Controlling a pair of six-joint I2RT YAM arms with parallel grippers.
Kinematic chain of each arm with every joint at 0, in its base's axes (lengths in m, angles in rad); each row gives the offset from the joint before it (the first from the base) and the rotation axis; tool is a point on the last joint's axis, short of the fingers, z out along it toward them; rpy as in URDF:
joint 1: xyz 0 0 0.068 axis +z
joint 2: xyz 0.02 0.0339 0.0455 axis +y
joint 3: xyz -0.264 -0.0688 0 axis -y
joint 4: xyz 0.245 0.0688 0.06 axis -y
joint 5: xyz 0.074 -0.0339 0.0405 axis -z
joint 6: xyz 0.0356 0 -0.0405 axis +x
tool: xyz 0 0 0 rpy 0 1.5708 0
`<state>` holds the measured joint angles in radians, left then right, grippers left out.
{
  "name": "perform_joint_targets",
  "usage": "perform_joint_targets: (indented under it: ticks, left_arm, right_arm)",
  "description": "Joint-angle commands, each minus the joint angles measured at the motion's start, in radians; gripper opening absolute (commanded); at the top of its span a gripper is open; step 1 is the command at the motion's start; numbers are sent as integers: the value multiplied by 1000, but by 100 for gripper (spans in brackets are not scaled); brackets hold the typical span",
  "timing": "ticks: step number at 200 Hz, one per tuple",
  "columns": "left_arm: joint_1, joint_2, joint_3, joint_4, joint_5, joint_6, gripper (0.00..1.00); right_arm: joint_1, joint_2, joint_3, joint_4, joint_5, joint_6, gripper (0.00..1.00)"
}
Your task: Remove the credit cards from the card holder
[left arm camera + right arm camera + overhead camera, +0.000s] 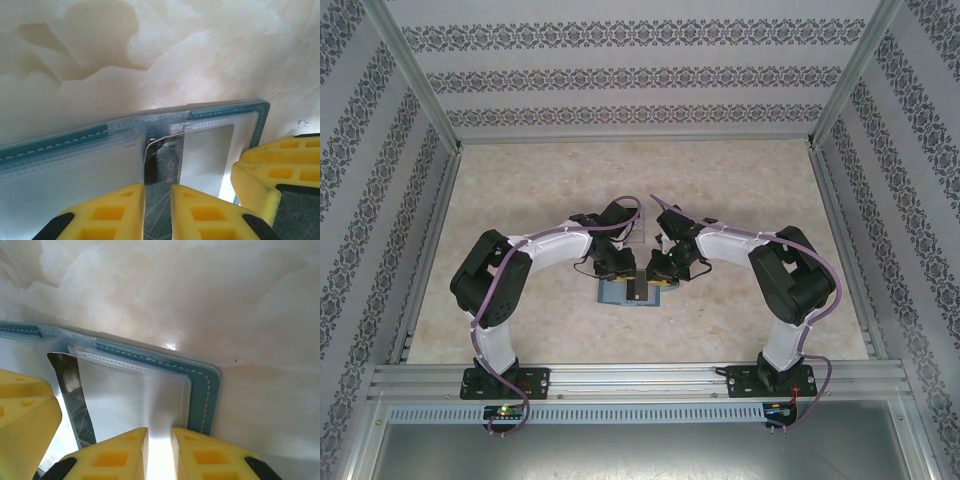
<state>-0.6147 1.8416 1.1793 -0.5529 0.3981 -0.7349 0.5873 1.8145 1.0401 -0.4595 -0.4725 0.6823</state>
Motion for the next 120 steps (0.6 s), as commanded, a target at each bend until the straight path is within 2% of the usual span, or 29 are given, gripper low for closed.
perform_joint_targets:
  ticks: [1, 120]
  left_arm:
    - [7, 19, -10, -20, -33, 8, 21]
    - [11, 27, -54, 92, 60, -12, 20]
  right_arm:
    - [9, 11, -25, -53, 18, -6, 22]
    - [11, 19, -23, -53, 12, -9, 22]
